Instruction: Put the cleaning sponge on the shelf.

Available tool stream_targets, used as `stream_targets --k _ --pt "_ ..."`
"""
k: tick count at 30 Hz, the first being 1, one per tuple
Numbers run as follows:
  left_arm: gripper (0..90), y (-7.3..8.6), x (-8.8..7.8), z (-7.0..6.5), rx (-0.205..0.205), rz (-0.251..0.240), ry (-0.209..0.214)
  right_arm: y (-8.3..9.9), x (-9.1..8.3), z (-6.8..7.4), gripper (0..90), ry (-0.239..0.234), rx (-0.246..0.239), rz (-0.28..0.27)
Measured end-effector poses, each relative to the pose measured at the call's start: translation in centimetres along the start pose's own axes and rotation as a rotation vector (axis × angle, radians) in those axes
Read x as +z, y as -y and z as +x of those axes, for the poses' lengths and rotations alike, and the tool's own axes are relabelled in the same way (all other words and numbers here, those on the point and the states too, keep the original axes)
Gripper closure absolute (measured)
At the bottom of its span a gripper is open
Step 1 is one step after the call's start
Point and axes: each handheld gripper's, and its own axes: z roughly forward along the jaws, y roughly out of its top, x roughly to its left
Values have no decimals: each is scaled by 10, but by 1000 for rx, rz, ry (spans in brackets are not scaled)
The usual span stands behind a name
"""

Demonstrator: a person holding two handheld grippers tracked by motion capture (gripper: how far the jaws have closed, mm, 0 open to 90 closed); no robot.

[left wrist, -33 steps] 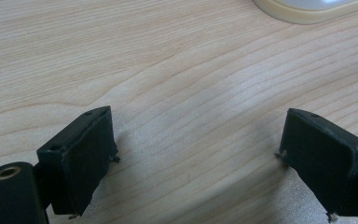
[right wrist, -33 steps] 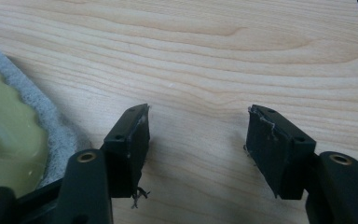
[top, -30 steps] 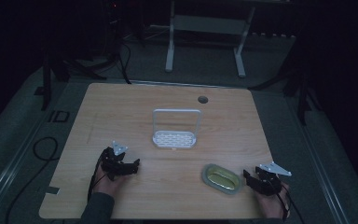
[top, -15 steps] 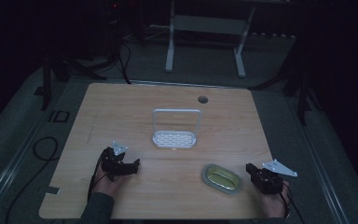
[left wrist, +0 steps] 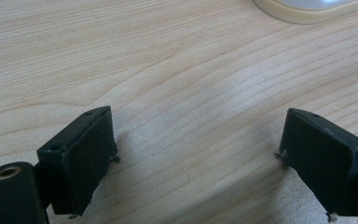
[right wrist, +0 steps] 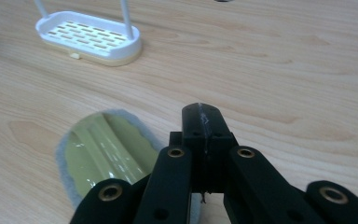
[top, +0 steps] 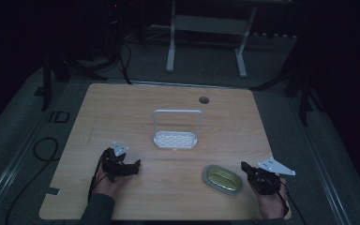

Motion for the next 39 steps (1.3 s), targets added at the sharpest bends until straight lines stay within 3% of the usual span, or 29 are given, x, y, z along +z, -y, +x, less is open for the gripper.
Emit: stream_targets --k 15,39 --pt "104 0 0 0 0 0 0 -14 7 27 900 -70 -80 18" --pt "104 0 0 0 0 0 0 -8 26 63 899 -180 -173 93"
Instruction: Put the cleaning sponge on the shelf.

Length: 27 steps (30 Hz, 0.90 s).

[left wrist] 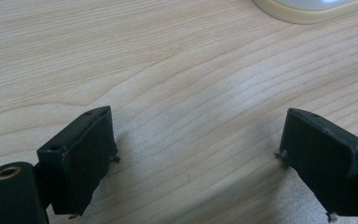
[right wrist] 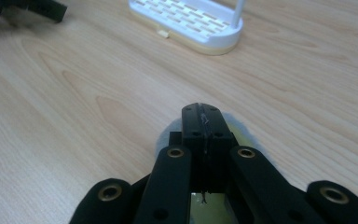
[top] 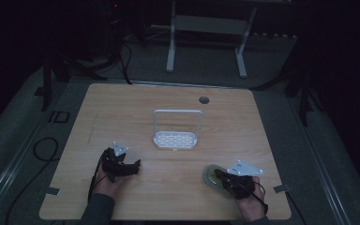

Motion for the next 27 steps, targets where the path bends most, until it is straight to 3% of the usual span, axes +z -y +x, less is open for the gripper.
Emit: stream_targets --k 11,27 --pt "104 0 0 0 0 0 0 11 7 0 899 10 -1 39" --pt "104 0 0 0 0 0 0 24 -7 -9 899 45 29 45"
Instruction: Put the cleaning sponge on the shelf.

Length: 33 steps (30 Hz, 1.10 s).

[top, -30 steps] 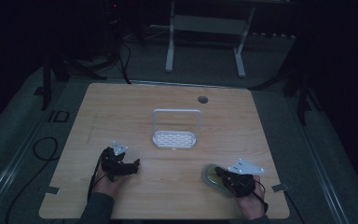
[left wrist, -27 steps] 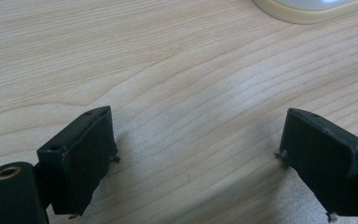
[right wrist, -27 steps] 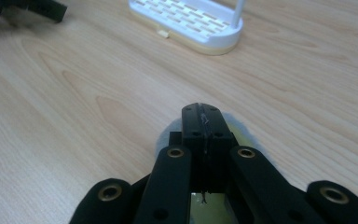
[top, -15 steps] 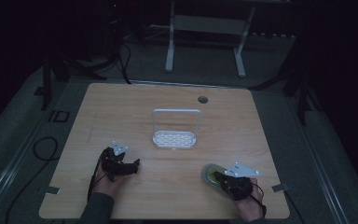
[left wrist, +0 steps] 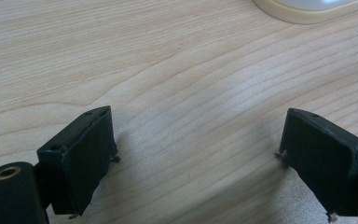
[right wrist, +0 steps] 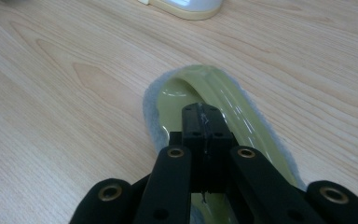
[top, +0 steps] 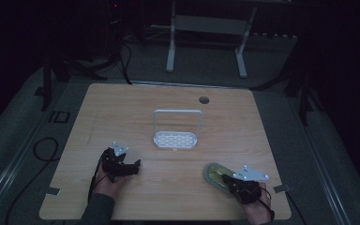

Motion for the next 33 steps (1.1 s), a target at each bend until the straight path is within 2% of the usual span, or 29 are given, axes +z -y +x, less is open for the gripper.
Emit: stream_targets --k 8,12,17,27,33 --pt "103 0 0 0 0 0 0 2 -7 -5 899 18 12 -5" --pt "104 0 0 0 0 0 0 1 -11 -5 896 0 10 -4" --pt "104 0 0 0 0 0 0 -11 -22 -9 820 -30 -29 -5" --pt "103 0 0 0 0 0 0 -30 -25 -23 643 -41 -99 80" --pt "104 0 0 0 -1 0 0 -39 -21 -29 589 -46 -135 134"
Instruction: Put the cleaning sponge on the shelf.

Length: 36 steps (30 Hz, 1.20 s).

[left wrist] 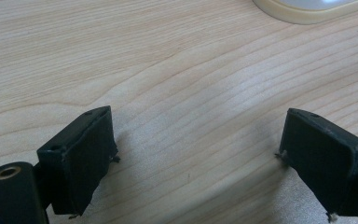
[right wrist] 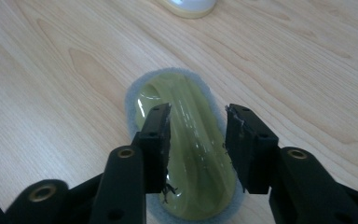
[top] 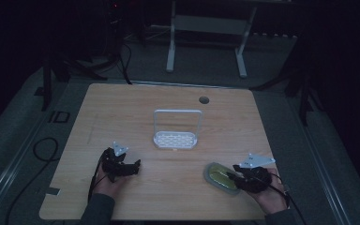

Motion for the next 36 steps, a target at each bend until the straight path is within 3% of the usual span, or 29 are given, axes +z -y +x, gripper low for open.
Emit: stream_targets --k 11,20,36 --pt "103 0 0 0 0 0 0 -15 4 -7 529 -48 -83 110" --pt "104 0 0 0 0 0 0 -24 12 -9 535 -77 -139 193" --pt "103 0 0 0 0 1 0 -40 19 -11 537 -115 -190 283"
